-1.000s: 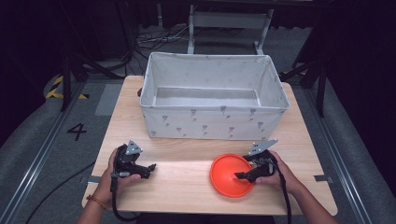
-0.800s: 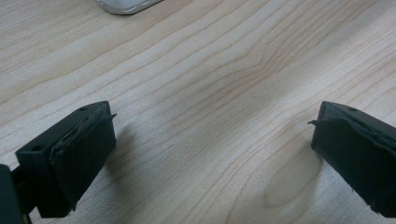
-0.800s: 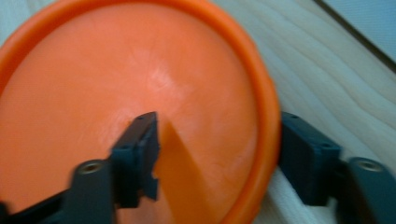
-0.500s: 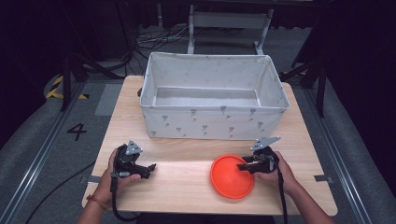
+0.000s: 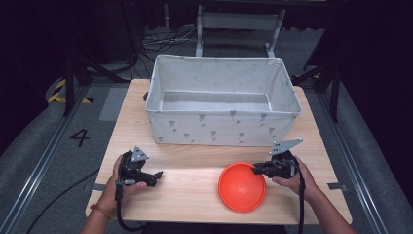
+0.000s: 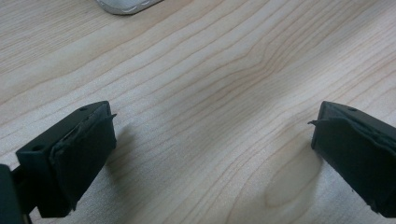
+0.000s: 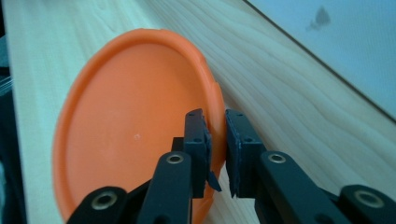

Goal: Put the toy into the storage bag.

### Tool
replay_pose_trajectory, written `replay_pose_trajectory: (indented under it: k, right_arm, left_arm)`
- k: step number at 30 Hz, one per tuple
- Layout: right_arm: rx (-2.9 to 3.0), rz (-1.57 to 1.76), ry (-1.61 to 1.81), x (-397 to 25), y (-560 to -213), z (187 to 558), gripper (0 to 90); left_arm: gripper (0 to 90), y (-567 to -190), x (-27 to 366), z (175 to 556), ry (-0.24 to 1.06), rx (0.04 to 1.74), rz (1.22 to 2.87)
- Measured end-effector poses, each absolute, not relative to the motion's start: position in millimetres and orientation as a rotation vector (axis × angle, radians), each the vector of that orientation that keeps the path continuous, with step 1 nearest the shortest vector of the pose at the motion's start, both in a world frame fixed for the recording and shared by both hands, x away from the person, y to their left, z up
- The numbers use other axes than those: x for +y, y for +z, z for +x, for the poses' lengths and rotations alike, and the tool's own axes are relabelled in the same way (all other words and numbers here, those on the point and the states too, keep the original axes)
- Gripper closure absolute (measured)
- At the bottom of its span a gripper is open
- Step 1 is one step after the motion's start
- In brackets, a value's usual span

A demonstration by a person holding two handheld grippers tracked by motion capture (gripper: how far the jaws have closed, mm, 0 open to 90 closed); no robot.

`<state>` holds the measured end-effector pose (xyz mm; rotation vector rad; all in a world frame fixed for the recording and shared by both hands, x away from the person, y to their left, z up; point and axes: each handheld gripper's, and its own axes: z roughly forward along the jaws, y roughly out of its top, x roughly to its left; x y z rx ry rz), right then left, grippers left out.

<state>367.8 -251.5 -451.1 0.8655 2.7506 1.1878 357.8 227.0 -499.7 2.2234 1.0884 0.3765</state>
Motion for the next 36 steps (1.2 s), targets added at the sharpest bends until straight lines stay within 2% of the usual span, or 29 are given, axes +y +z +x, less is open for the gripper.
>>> replay_pose_trajectory:
  k: [16, 36]
  right_arm:
    - [2.749, 0.586, 1.078, -238.4, -403.0, 344.4, 82.4]
    - [2.704, 0.489, 0.965, -239.8, -351.0, 335.2, 82.4]
  left_arm:
    - [0.3, -499.8, 226.7, 357.5, 0.375, 1.093, 2.22]
    - [0.3, -499.8, 226.8, 357.5, 0.376, 1.092, 2.221]
